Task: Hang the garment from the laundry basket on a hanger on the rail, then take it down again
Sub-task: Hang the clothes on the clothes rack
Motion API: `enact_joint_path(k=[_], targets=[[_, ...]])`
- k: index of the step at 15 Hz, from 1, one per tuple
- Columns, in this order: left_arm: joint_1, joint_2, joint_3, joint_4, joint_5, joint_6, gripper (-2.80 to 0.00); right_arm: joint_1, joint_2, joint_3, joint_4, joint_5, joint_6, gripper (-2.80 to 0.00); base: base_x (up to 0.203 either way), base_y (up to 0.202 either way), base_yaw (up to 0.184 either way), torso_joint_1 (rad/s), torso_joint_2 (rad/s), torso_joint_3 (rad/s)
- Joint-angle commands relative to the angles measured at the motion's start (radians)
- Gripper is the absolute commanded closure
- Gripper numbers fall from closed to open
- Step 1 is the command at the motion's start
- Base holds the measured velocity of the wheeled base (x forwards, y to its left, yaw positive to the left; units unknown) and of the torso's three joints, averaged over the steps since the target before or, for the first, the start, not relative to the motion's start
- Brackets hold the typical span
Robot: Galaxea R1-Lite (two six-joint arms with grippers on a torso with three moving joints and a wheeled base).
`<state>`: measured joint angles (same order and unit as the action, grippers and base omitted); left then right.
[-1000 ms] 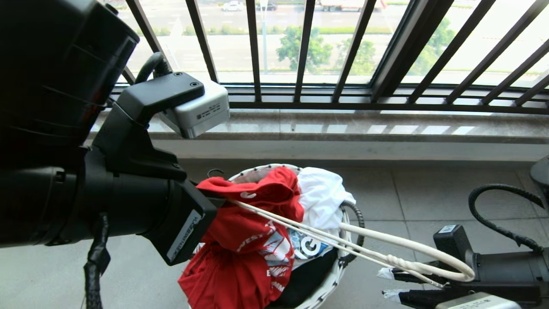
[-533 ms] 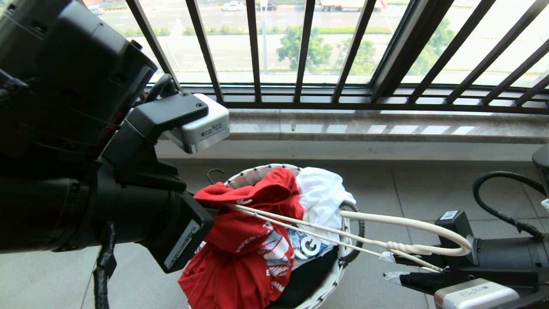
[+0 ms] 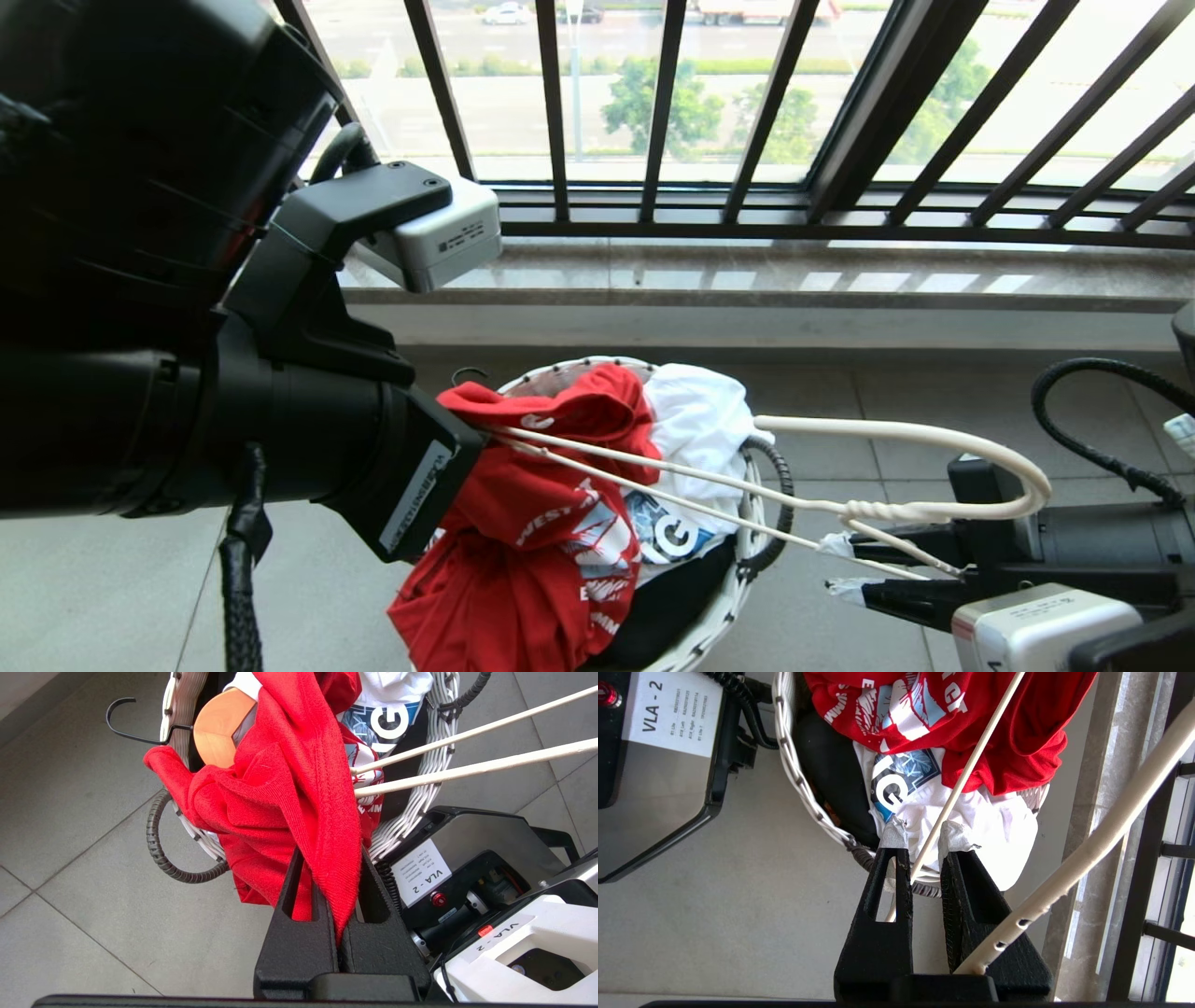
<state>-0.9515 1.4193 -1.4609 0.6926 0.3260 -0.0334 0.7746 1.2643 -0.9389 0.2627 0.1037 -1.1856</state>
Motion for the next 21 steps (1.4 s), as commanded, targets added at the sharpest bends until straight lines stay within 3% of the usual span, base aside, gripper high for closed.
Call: enact_joint_path(k=[1,9,12,16,21], targets=[[-0.001,-0.007,-0.007,0.004,0.001,-0.008,0.00,-0.065,0.002,0.003,-0.038,0.102,0.009,0.00,0.000,0.000,0.000,0.000,0.00,0.000],[-0.025,0.046,-0.050,0.001,0.025,-0.066,0.00,-0.096,0.028,0.026,-0.095,0.205,0.039,0.00,0.000,0.000,0.000,0.000,0.00,0.000],[-0.032,0.049,-0.089,0.001,0.024,-0.075,0.00,-0.098,0.046,0.026,-0.147,0.270,0.124,0.00,0.000,0.000,0.000,0.000,0.00,0.000],[-0.032,0.067,-0.177,0.001,0.028,-0.065,0.00,-0.100,0.070,0.021,-0.189,0.385,0.237,0.00,0.000,0.000,0.000,0.000,0.00,0.000],[-0.028,0.099,-0.283,0.006,0.038,0.010,0.00,-0.100,0.106,0.018,-0.188,0.404,0.309,0.00,0.000,0.000,0.000,0.000,0.00,0.000]])
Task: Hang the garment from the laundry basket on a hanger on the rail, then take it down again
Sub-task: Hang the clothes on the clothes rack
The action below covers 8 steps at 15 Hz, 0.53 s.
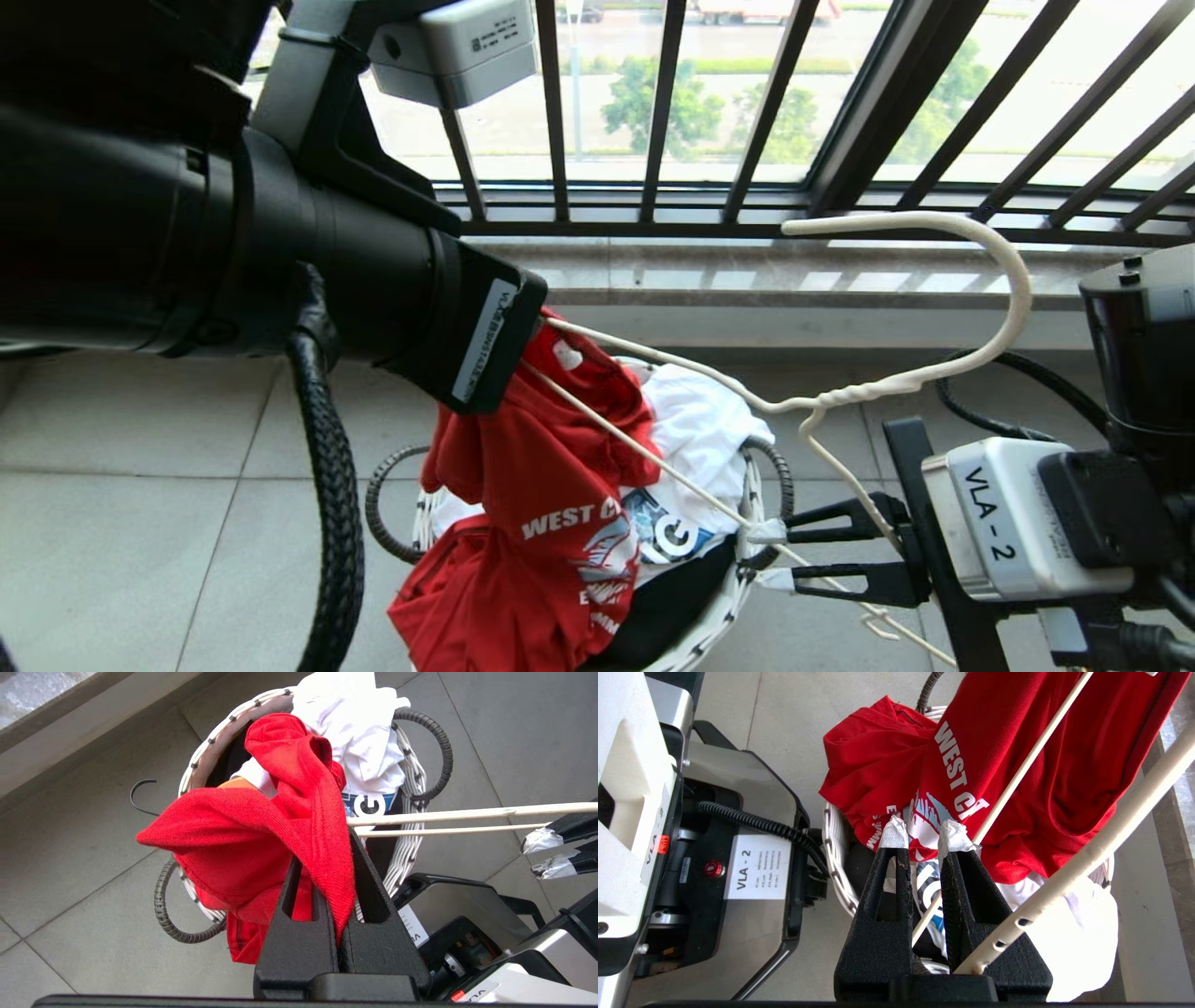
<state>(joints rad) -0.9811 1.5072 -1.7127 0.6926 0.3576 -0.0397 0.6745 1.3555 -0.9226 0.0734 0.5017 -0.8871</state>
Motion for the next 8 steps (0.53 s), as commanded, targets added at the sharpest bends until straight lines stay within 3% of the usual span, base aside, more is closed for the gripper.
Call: enact_joint_path(k=[1,3,6,8], targets=[[0.002,0.006,-0.037,0.009,0.036,0.039,0.00,0.000,0.019,-0.005,0.001,0.012,0.067,0.00,0.000,0.000,0.000,0.000,0.00,0.000],[0.002,-0.005,-0.035,0.011,0.104,0.079,0.00,0.000,0.032,-0.054,0.000,0.021,0.210,0.00,0.000,0.000,0.000,0.000,0.00,0.000],[0.006,-0.011,-0.031,0.015,0.116,0.105,0.00,0.002,0.032,-0.053,0.001,0.040,0.218,0.00,0.000,0.000,0.000,0.000,0.00,0.000],[0.008,-0.012,-0.025,0.015,0.183,0.127,0.00,0.002,0.025,-0.042,0.006,0.040,0.221,0.00,0.000,0.000,0.000,0.000,0.00,0.000]])
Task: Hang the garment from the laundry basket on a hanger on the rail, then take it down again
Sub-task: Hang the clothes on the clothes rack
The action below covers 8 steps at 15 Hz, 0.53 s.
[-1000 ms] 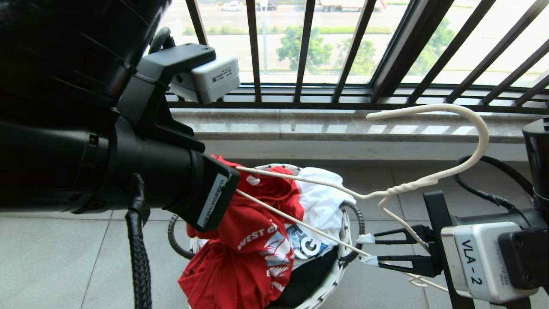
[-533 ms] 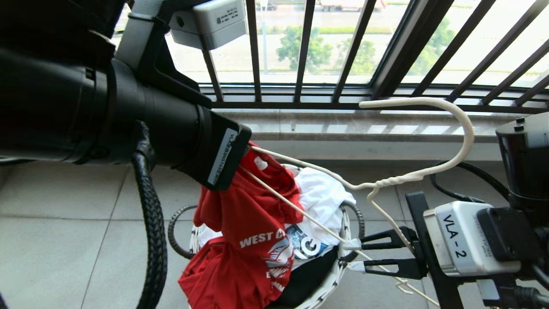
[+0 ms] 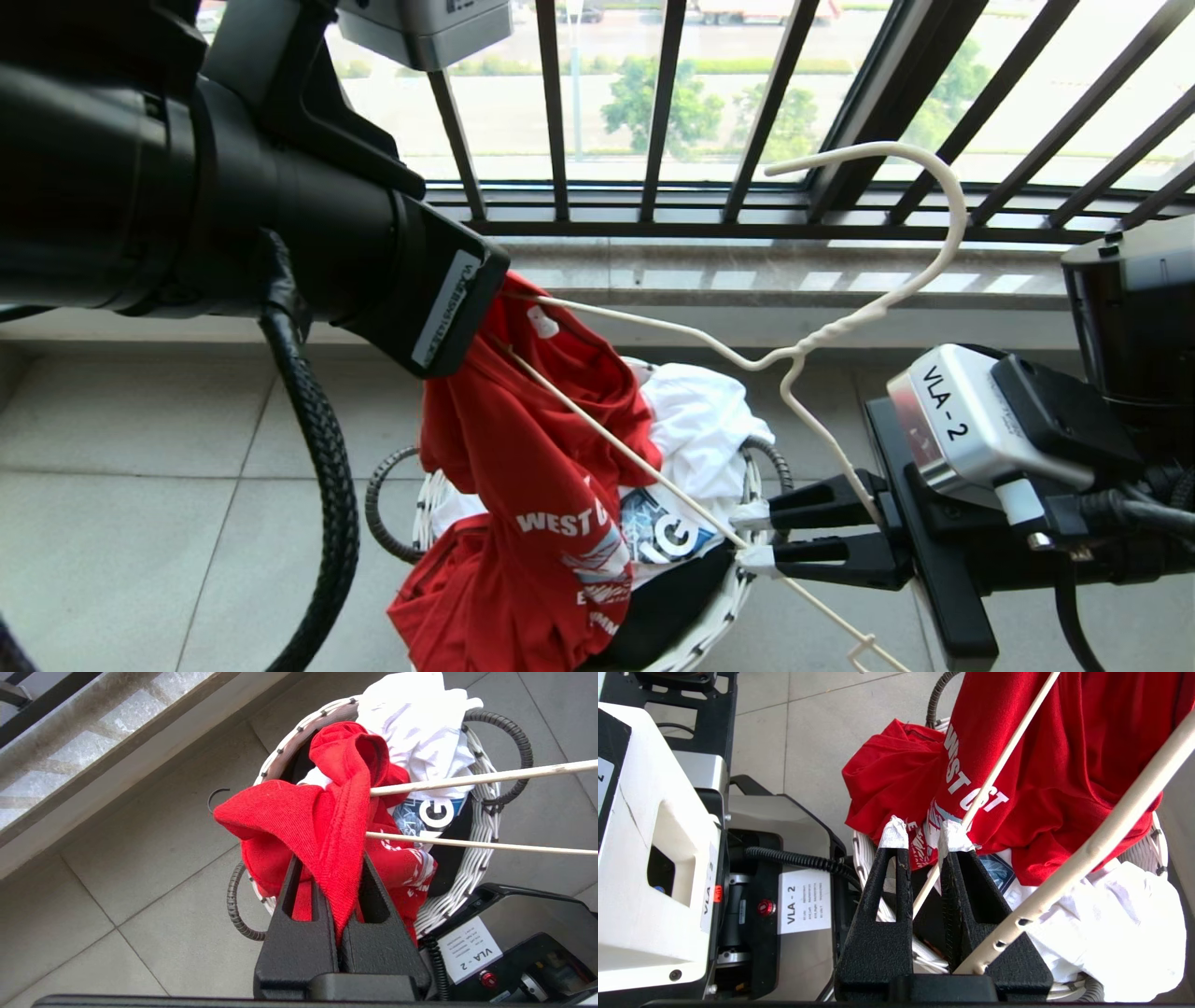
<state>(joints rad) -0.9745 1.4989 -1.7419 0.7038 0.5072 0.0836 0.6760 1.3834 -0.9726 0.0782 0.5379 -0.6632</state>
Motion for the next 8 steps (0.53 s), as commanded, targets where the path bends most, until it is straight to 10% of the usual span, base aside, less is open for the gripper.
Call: enact_joint_path(k=[1,8], targets=[[0.010,-0.009,0.006,0.015,0.048,0.006,0.00,0.001,-0.008,0.023,-0.001,0.004,-0.003,0.00,0.000,0.000,0.000,0.000,0.00,0.000],[0.061,0.025,-0.040,0.037,0.073,0.060,0.00,0.013,-0.053,0.074,-0.001,0.090,-0.003,0.00,0.000,0.000,0.000,0.000,0.00,0.000]])
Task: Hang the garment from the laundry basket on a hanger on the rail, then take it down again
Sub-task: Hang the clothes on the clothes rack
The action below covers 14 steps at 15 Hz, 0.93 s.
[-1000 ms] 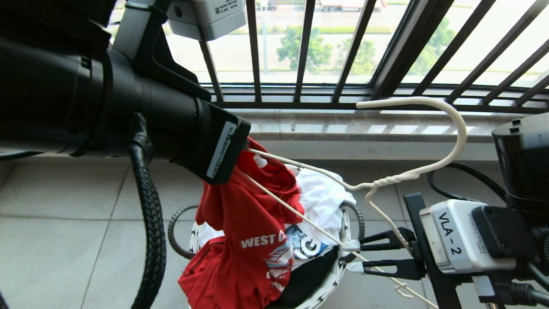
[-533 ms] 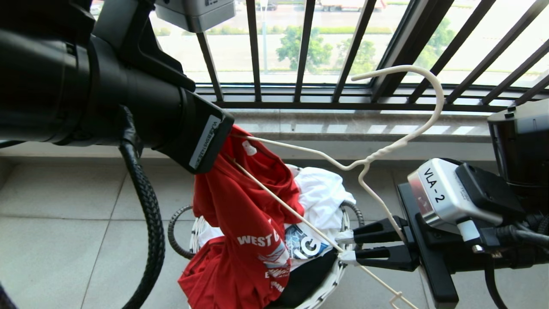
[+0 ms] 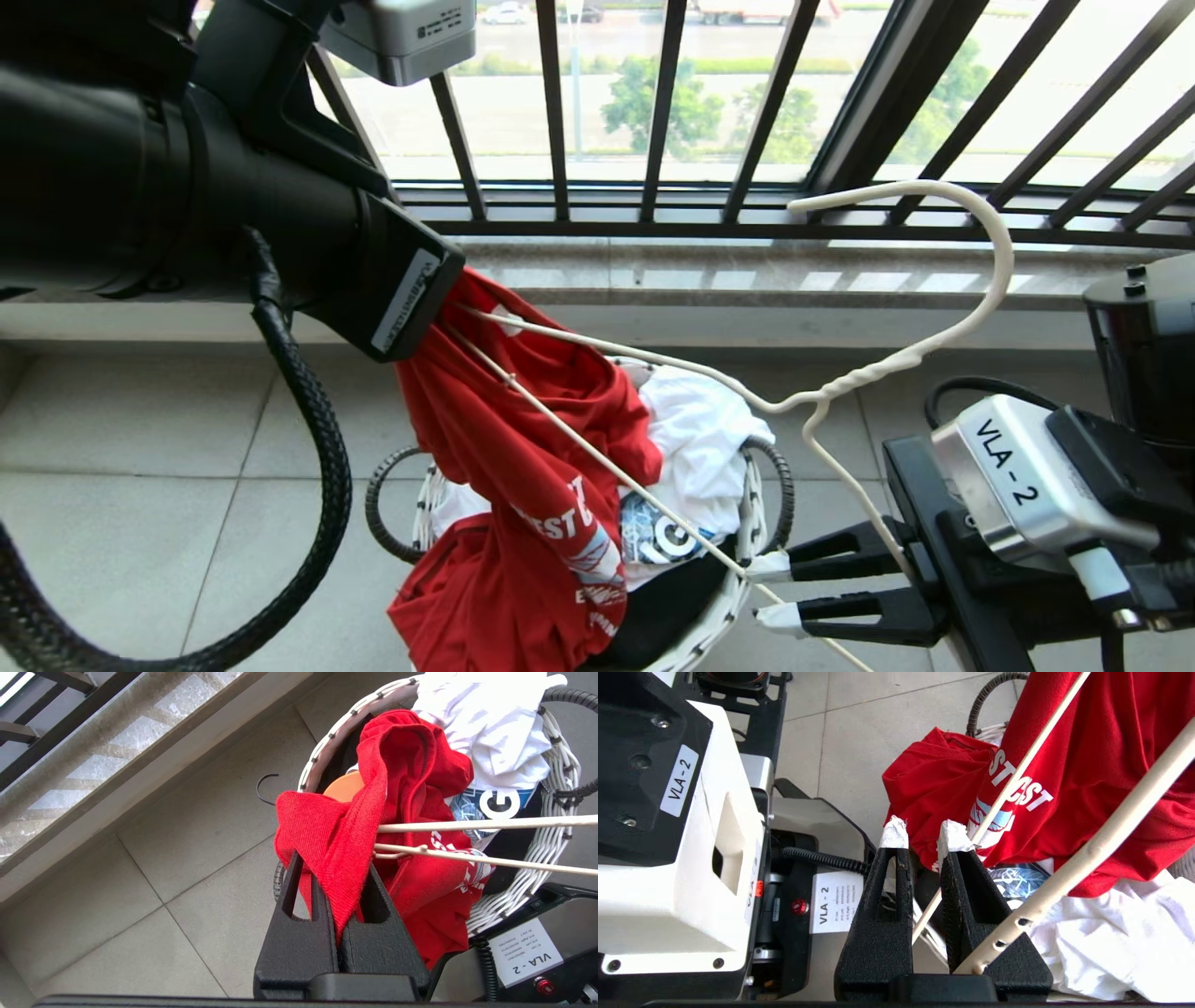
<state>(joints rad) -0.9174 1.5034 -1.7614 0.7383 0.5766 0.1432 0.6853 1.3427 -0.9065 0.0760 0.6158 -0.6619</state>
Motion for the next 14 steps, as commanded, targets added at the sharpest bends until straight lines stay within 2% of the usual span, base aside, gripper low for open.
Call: enact_joint_path(k=[1,6,10,13,14], targets=[[0.003,0.037,-0.045,0.002,0.002,-0.001,0.00,0.019,-0.010,0.015,0.001,0.016,-0.003,0.00,0.000,0.000,0.000,0.000,0.00,0.000],[-0.001,0.124,-0.125,0.001,0.001,0.000,0.00,0.040,-0.004,0.050,-0.001,0.031,-0.001,0.00,0.000,0.000,0.000,0.000,0.00,0.000],[-0.076,0.118,-0.132,0.001,0.004,-0.019,0.00,0.034,0.014,0.057,-0.042,0.033,0.004,0.00,0.000,0.000,0.000,0.000,0.00,0.000],[-0.137,0.107,-0.131,0.004,0.094,-0.083,0.00,0.005,0.038,0.053,-0.048,0.029,0.002,0.00,0.000,0.000,0.000,0.000,0.00,0.000],[-0.145,0.105,-0.129,0.006,0.104,-0.100,0.00,-0.003,0.039,0.051,-0.048,0.029,0.003,0.00,0.000,0.000,0.000,0.000,0.00,0.000]])
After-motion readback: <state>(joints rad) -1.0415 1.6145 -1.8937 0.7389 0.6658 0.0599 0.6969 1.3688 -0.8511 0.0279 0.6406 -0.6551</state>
